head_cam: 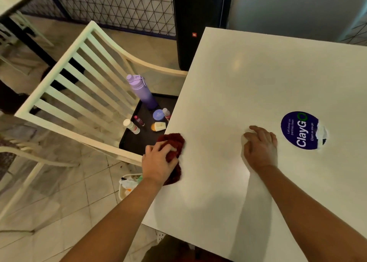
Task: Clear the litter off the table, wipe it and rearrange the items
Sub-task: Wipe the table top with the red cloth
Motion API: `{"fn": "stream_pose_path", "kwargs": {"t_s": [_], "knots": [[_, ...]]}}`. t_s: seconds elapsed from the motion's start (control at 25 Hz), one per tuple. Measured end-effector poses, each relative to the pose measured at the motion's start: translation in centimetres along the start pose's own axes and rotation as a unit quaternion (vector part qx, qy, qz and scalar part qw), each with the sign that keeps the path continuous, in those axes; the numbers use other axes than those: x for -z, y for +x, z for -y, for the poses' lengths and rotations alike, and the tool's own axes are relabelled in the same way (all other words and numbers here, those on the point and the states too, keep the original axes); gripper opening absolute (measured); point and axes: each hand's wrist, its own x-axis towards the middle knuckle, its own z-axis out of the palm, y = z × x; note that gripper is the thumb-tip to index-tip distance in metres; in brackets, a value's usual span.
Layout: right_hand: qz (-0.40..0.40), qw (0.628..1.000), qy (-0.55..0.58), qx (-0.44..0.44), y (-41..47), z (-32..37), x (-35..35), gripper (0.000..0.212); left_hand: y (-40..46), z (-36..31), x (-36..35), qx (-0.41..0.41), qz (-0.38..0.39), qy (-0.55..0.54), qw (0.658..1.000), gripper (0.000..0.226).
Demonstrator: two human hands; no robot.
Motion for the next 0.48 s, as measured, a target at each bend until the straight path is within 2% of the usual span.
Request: {"fn": "stream_pose_path", "kwargs": {"t_s": [0.16,0.2,0.28,0.32,0.4,0.48], "knots": [[-0.005,0.999,0.029,0.03,-2.9,5.7,1.0,0.034,-1.5,2.7,1.5,0.052,0.02,-0.014,0.998,0.029],[-0.004,0.997,0.065,0.042,-4.3,8.0,0.9,0.033,-1.8,3.6,2.0,0.074,0.026,-0.041,0.996,0.027],[0.062,0.979,0.195,0.018,-7.1,13.3,1.4,0.026,-2.6,5.1,3.3,0.124,0.011,-0.164,0.979,0.021],[0.112,0.96,0.258,-0.008,-8.4,15.9,1.7,0.026,-3.2,5.8,4.0,0.153,0.0,-0.255,0.955,0.017],[0.203,0.922,0.324,-0.063,-10.9,20.8,2.2,0.034,-4.8,7.0,5.6,0.211,-0.004,-0.425,0.88,0.009],[0.28,0.883,0.363,-0.103,-12.9,24.4,2.8,0.051,-6.5,7.8,6.9,0.262,0.012,-0.533,0.805,0.005]]}}
